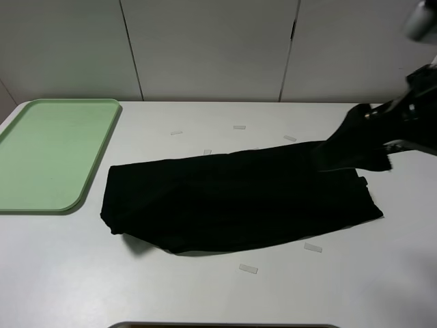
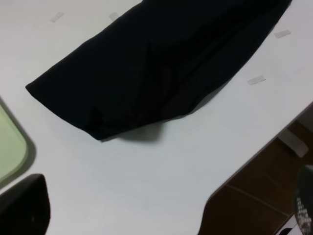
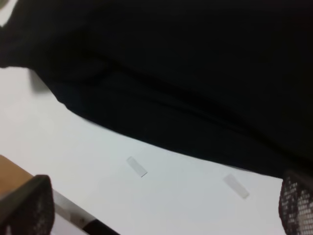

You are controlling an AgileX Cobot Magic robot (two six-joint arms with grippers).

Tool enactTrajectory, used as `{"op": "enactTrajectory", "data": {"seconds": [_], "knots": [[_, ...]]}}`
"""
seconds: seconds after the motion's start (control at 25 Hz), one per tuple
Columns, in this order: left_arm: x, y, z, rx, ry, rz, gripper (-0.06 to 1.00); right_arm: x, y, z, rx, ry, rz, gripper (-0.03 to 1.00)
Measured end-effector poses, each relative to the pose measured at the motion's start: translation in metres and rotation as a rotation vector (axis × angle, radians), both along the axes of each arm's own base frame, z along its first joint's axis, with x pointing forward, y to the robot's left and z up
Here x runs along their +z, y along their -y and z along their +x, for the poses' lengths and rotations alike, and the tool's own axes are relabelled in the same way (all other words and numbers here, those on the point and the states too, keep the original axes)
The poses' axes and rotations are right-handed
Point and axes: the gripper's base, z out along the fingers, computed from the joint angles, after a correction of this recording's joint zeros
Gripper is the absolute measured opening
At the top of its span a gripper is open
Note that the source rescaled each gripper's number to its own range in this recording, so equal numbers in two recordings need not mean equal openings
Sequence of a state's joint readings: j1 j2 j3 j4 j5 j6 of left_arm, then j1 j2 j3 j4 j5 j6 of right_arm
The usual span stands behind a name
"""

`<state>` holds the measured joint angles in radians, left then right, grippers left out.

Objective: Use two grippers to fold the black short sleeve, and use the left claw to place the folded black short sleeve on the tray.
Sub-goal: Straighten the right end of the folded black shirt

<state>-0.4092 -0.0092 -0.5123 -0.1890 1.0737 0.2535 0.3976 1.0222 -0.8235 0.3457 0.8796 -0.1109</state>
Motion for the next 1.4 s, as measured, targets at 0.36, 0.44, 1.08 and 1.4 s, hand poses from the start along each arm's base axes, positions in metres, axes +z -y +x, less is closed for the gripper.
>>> {"op": "enactTrajectory", "data": {"seconds": [0.36,0.44,1.08,1.4], "knots": [[0.0,0.0,0.0,0.0,0.0,0.0,1.0,-0.081,-0.052,0.08,-0.03,-0.125,-0.073,1.0],[0.0,0.0,0.0,0.0,0.0,0.0,1.0,-0.1,-0.062,0.098,-0.029,-0.147,-0.098,1.0],[-0.001,-0.009,0.005,0.067,0.038,0.089,1.0,-0.16,-0.092,0.146,-0.009,-0.005,-0.207,1.0],[-0.001,-0.009,0.005,0.068,0.038,0.089,1.0,-0.186,-0.113,0.134,0.039,-0.062,-0.232,1.0]]}}
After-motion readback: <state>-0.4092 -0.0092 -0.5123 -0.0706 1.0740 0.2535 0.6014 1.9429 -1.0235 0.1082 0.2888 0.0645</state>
